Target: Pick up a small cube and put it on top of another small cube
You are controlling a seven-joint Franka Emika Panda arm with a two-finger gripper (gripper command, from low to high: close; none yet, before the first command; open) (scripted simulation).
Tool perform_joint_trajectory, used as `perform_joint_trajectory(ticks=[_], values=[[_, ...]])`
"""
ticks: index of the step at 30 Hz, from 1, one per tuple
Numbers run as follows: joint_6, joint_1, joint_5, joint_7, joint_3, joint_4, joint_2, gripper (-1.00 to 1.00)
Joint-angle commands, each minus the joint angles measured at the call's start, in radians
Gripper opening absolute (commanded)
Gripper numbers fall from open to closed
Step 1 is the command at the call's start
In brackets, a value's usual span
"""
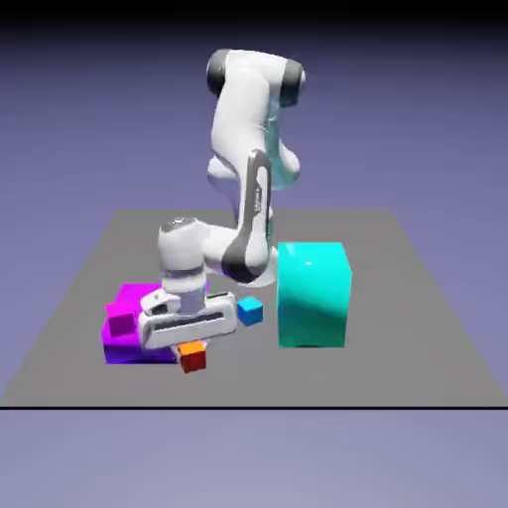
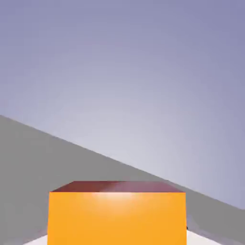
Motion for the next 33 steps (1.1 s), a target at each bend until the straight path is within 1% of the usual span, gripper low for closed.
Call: perform_joint_trajectory(ticks=[1, 33], values=[[0.025, 0.036, 0.044, 0.012, -0.021, -0.012, -0.016, -1.0], [0.809, 1.193, 1.435, 0.389, -0.698, -0.401, -0.538, -1.0]])
